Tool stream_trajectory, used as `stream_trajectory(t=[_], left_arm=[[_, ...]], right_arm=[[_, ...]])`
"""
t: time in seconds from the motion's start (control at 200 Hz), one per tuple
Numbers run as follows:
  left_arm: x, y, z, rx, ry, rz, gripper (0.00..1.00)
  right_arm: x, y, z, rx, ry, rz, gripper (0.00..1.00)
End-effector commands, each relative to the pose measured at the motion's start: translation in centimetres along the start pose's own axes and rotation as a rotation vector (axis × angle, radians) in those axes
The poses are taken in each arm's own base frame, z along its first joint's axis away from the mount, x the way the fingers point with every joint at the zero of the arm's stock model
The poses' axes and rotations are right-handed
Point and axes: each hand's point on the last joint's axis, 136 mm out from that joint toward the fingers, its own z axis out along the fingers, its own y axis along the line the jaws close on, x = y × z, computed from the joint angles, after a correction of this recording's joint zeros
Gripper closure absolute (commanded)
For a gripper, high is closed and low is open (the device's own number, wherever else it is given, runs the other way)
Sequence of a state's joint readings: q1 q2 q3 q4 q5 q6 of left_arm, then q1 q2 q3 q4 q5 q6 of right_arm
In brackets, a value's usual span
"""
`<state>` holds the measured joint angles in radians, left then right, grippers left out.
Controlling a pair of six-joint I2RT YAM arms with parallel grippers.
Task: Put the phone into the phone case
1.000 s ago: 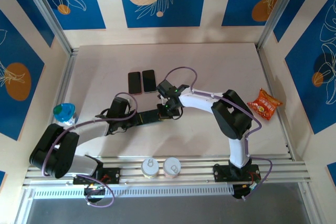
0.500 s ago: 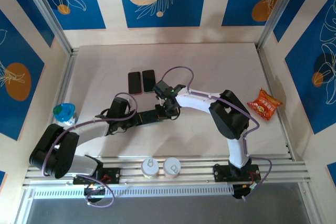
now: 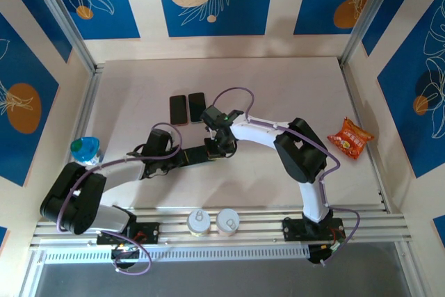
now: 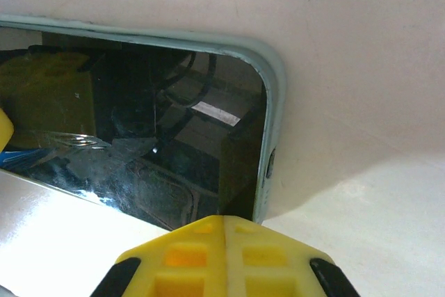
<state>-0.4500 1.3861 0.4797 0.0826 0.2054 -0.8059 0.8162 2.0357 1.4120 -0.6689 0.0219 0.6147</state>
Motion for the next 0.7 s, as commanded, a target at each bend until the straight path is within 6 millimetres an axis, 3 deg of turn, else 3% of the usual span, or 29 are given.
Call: stream_trajectory(t=[0.0, 0.44, 0.54, 0.695], left_arm=[[1.7, 2.5, 1.1, -0.093, 0.051, -0.024, 1.00], [1.9, 3.4, 1.4, -0.136, 0.059, -0.028, 1.00], [1.4, 3.3, 1.3, -0.149, 0.050, -0.018, 1.00], [0.6, 2.9, 0.9, -0.163, 0.041, 0.009, 1.00]], right_arm=[[7.4, -4.3, 11.3, 0.110, 0.280, 0.019, 1.00], [7.6, -4.5, 12.3, 0.099, 0.323, 0.025, 1.00], [6.1, -4.1, 10.2, 0.063, 0.254, 0.010, 1.00], [2.6, -2.5, 4.3, -0.022, 0.100, 0.001, 1.00]])
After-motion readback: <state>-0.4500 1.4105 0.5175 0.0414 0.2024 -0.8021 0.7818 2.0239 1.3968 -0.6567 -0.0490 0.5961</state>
